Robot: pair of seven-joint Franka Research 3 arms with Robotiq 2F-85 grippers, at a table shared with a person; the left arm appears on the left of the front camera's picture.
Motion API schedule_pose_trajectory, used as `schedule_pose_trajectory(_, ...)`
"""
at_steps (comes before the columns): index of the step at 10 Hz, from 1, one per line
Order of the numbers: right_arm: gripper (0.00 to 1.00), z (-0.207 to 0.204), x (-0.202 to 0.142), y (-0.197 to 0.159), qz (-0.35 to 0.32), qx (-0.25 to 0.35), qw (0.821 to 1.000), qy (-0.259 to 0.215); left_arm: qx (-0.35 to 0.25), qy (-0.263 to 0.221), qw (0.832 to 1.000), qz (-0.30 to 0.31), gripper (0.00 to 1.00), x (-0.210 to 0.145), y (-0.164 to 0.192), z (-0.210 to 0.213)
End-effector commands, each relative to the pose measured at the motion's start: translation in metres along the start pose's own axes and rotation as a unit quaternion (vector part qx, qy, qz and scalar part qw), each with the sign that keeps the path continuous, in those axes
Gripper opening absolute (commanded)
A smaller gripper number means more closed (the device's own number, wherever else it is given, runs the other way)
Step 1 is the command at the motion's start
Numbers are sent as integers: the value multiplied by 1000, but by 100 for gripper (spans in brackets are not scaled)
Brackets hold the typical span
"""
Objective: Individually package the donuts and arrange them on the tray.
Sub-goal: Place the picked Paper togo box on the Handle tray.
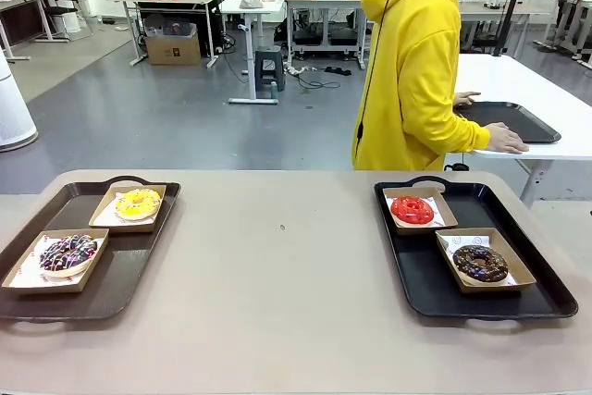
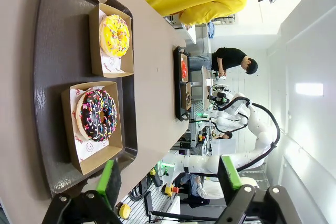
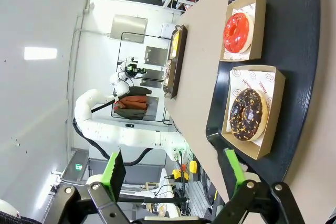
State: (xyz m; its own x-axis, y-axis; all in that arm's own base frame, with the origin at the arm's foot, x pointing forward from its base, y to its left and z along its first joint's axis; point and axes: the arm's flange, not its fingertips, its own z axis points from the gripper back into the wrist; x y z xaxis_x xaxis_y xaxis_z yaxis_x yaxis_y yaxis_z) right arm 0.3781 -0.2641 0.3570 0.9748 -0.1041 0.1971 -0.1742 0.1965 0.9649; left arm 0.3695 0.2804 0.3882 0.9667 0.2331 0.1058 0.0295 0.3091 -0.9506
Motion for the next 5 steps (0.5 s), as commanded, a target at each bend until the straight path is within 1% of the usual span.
schedule_pose_trajectory(1,96,4,1,0,4,3,1000,5,-3,-5,1000,-3,97,-3,-3,0)
schedule_pose_trajectory(5,96,4,1,0,4,3,1000,5,-3,-5,1000,-3,97,-3,-3,0)
